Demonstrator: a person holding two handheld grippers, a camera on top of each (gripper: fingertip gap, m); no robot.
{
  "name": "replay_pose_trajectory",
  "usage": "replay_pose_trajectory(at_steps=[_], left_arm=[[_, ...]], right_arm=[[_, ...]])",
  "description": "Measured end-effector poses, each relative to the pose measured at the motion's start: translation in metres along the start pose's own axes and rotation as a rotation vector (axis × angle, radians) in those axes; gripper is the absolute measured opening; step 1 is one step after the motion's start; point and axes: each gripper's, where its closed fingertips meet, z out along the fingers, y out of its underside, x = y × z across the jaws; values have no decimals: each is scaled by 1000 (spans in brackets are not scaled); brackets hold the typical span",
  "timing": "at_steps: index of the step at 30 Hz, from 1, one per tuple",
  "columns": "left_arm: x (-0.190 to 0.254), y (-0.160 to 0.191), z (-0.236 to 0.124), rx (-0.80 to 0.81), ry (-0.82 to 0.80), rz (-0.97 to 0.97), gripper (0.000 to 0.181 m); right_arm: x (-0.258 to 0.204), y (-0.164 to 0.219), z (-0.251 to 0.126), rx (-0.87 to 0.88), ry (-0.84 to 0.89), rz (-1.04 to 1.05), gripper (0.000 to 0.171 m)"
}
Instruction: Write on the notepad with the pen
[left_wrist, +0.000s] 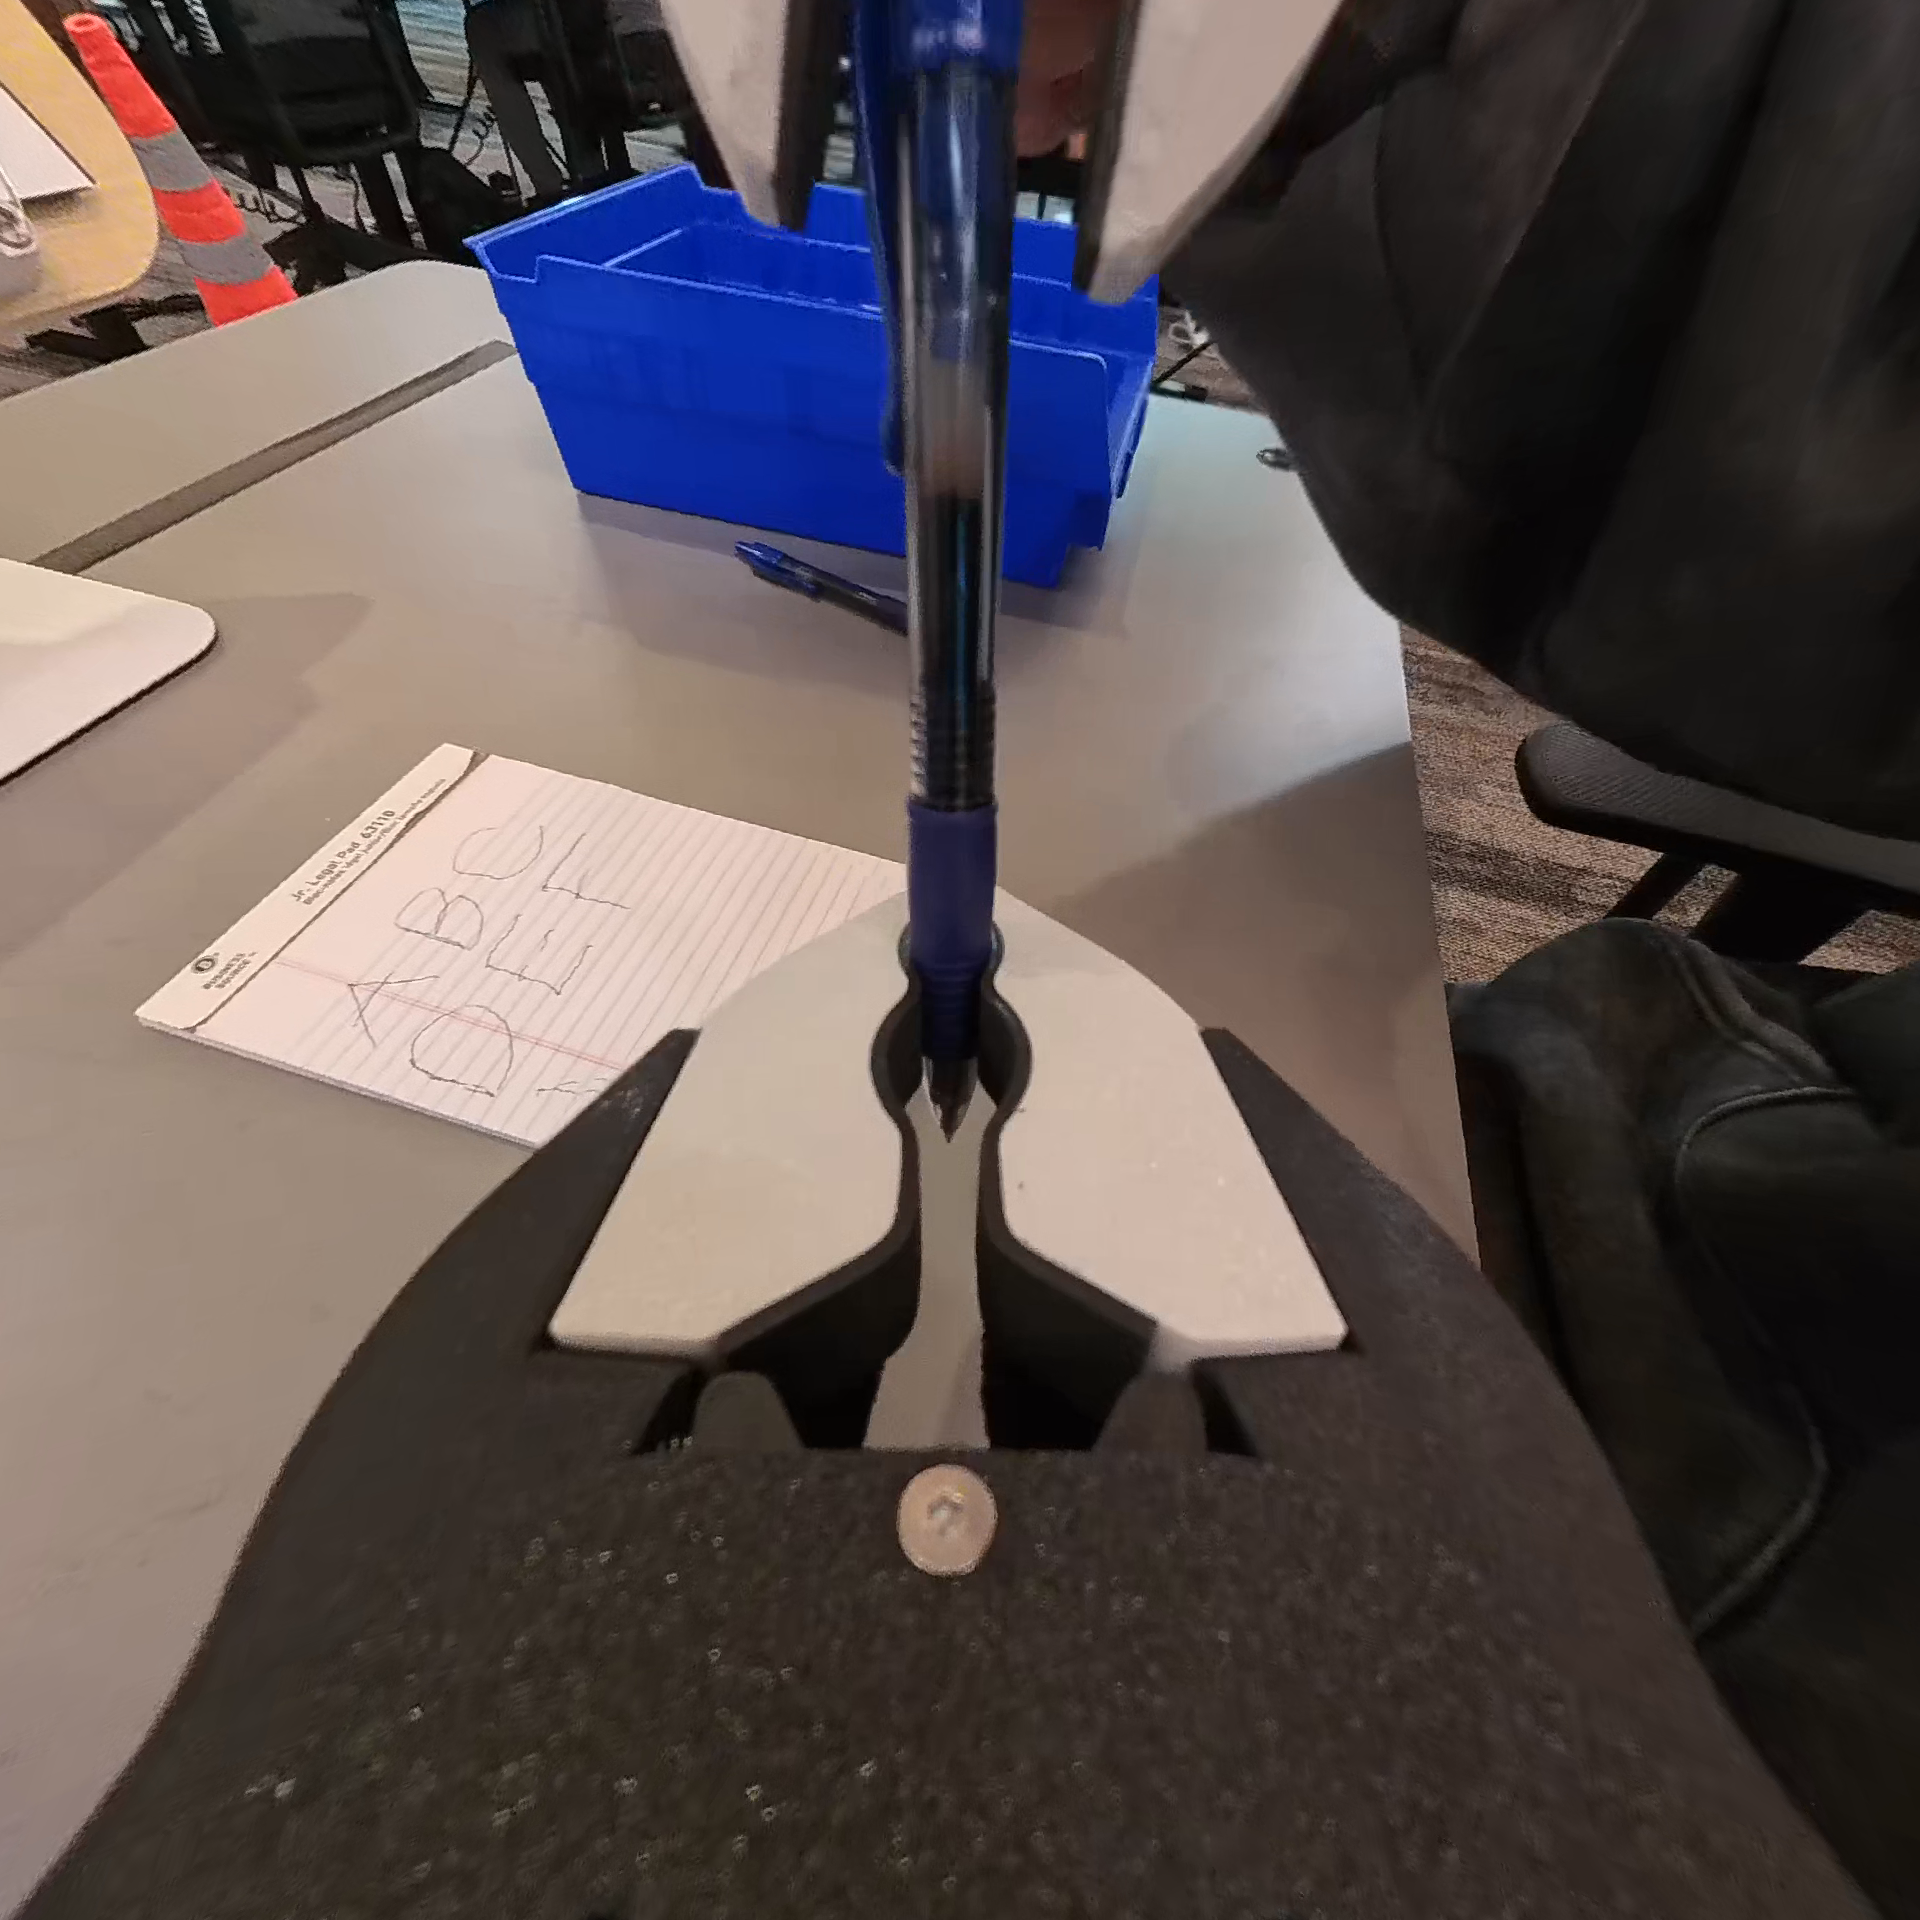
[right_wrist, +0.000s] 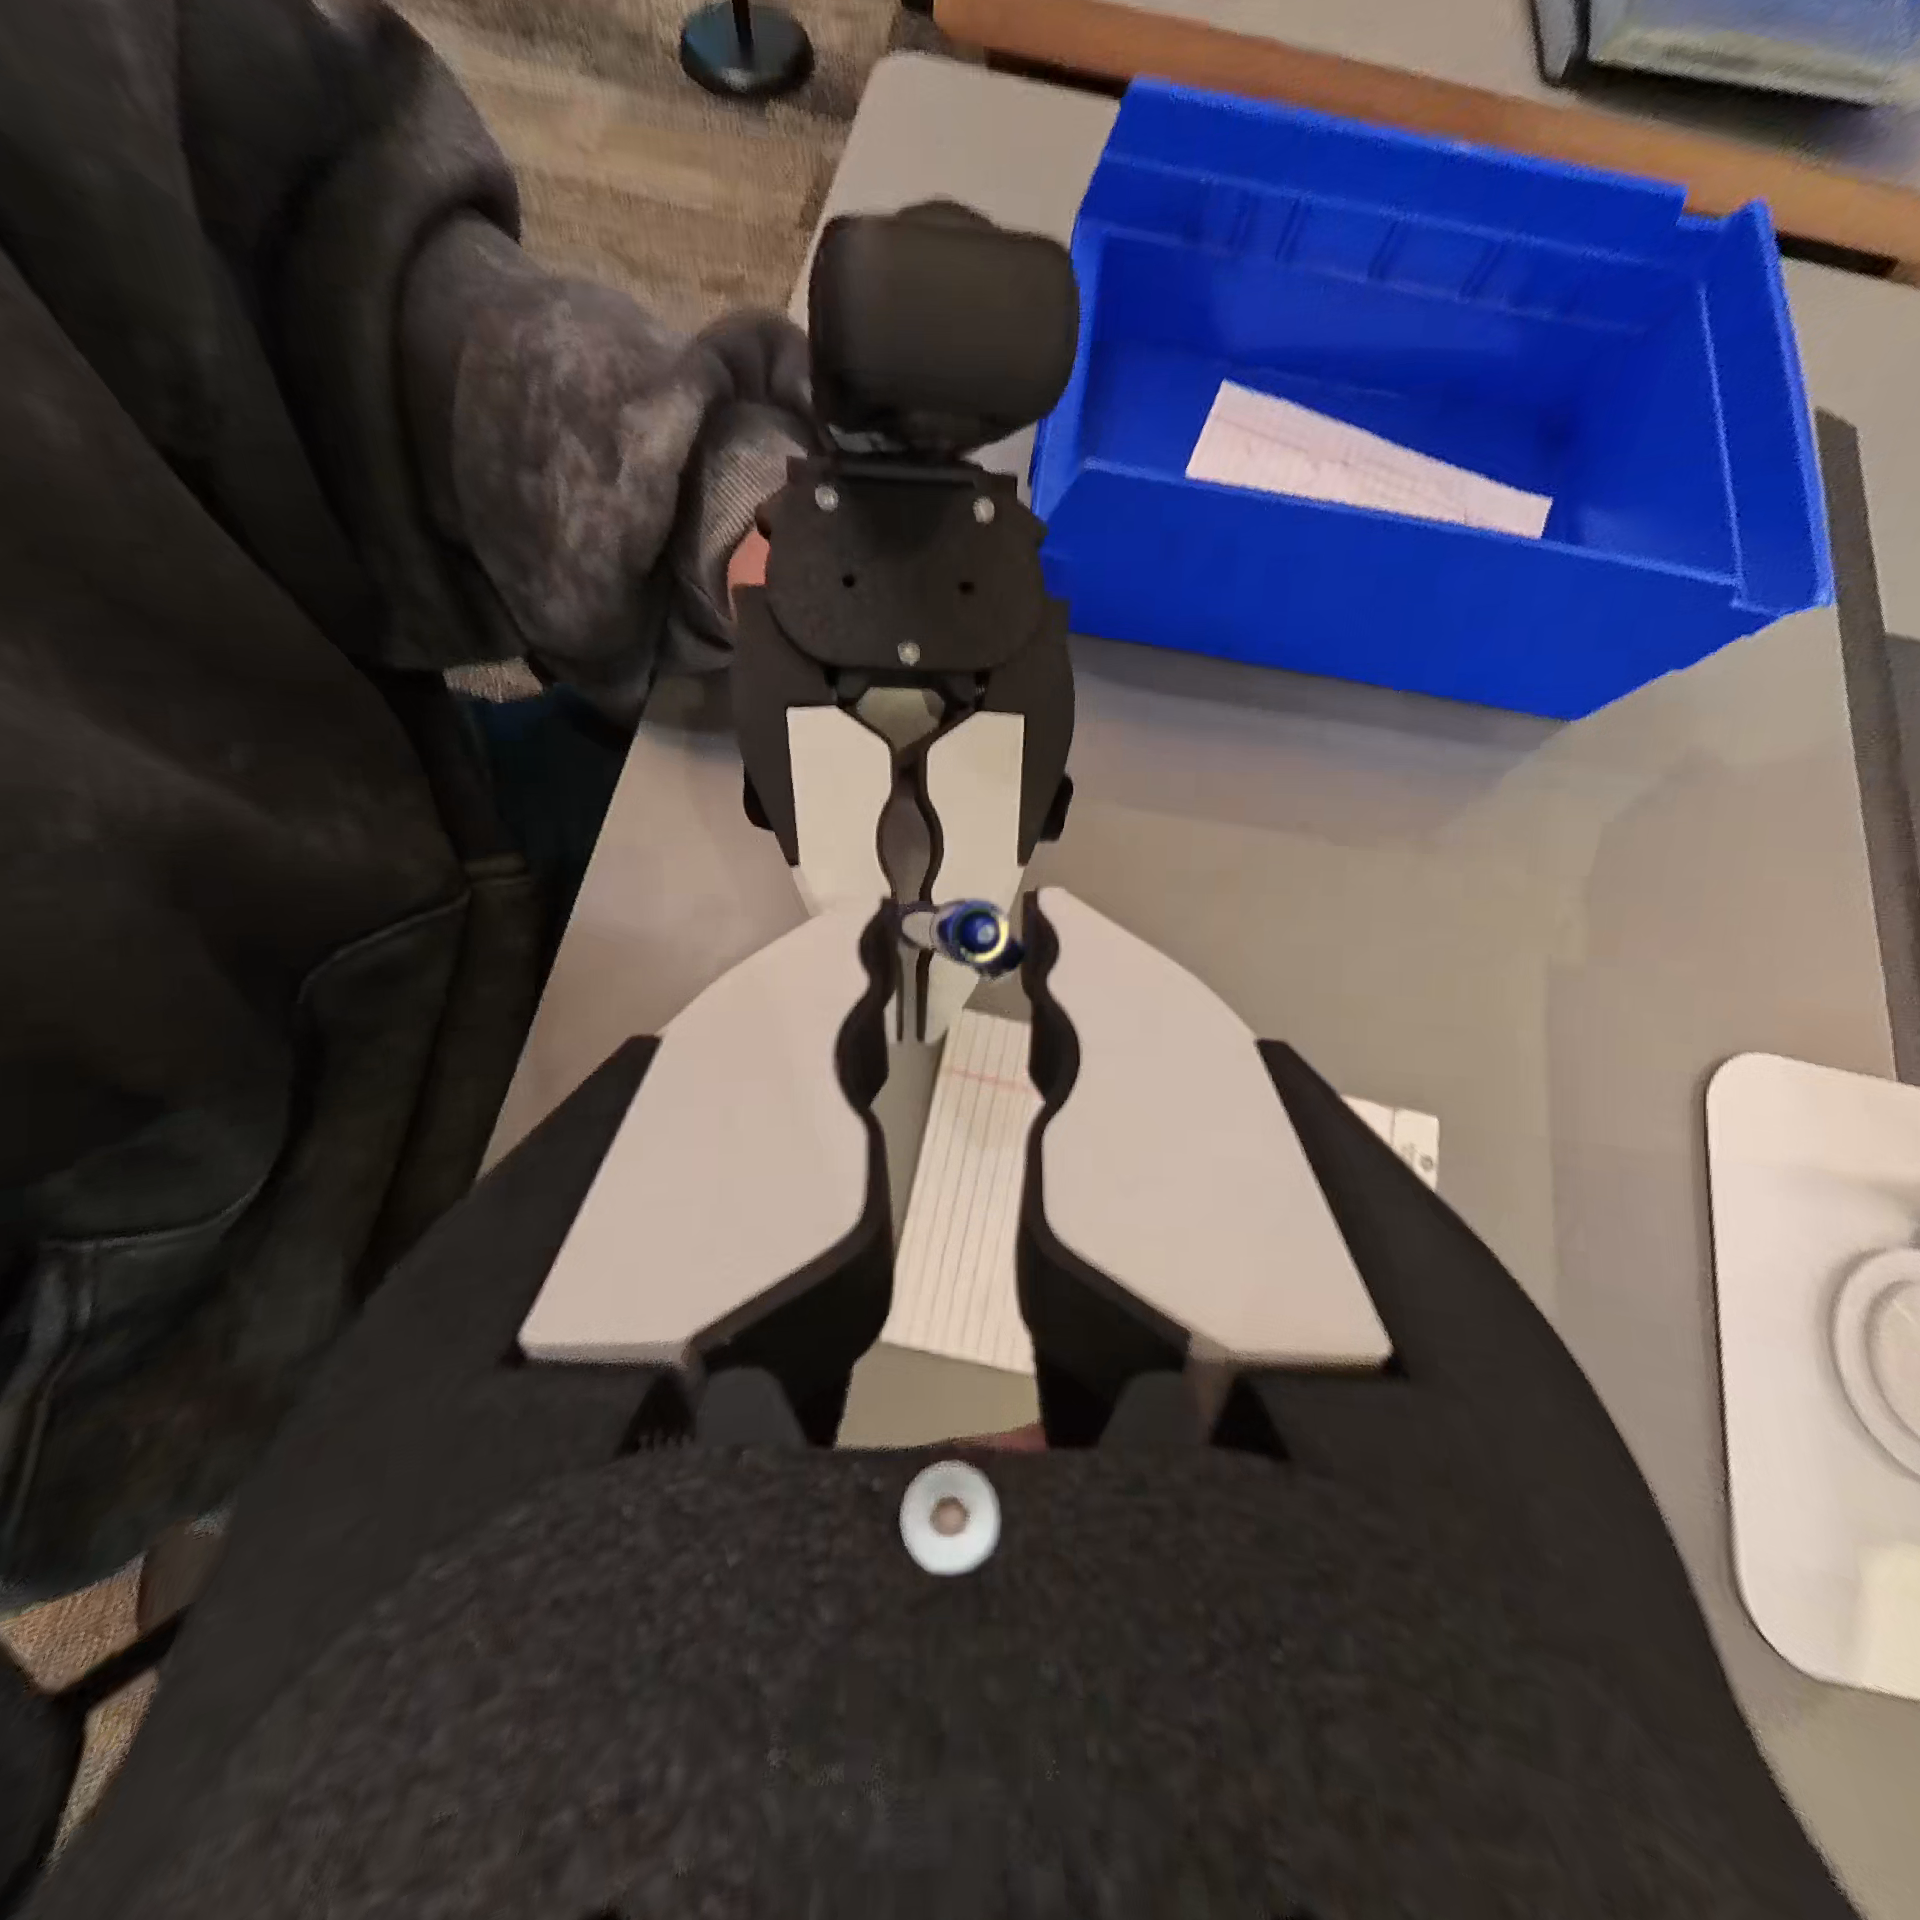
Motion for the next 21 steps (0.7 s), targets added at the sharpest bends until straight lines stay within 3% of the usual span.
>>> replay_pose_trajectory(at_steps=[8, 13, 21], left_arm=[[3, 5, 4, 5, 17, -5, 4], [5, -6, 1, 77, 51, -40, 4], [6, -8, -2, 109, 87, -61, 4]], right_arm=[[0, 5, 4, 63, -7, 64, 16], [1, -1, 2, 207, -29, 155, 21], [4, -15, 10, 489, -37, 242, 15]])
